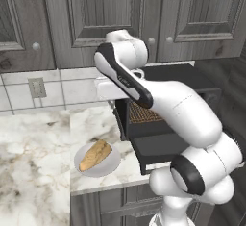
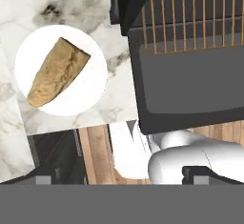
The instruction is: Pull the toaster oven rack outwards. Pick up the baguette from the plate and place it on the toaster oven rack. Close the toaster oven door fully and set the temperature to the lowest setting.
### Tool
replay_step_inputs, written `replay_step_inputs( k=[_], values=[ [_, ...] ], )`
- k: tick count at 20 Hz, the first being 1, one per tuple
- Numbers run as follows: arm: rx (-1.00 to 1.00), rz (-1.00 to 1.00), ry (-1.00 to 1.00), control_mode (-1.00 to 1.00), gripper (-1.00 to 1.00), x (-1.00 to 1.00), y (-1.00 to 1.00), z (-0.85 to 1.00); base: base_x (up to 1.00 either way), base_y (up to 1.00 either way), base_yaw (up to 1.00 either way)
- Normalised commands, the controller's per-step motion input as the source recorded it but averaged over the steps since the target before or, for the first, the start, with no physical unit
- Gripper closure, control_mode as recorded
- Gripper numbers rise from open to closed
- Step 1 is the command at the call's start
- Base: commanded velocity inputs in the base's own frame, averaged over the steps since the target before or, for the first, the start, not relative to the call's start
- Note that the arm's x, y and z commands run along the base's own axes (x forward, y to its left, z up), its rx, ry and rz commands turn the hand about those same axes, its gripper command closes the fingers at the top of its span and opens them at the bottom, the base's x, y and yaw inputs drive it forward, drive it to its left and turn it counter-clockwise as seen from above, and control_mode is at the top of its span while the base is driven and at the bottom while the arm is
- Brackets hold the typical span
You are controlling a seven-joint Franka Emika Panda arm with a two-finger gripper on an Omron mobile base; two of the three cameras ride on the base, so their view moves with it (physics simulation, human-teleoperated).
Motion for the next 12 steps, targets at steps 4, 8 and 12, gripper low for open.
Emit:
replay_step_inputs(
  k=[4,8,12],
  values=[
    [-0.27,-0.03,0.25,-1.0,-1.0,-0.19,0.99,-0.59,0.0,0.0,0.0],
    [-0.2,-0.08,0.17,-1.0,-1.0,-0.23,0.74,-0.59,0.0,0.0,0.0],
    [-0.03,-0.04,0.05,-1.0,-1.0,-0.07,0.2,-0.85,0.0,0.0,0.0]
  ],
)
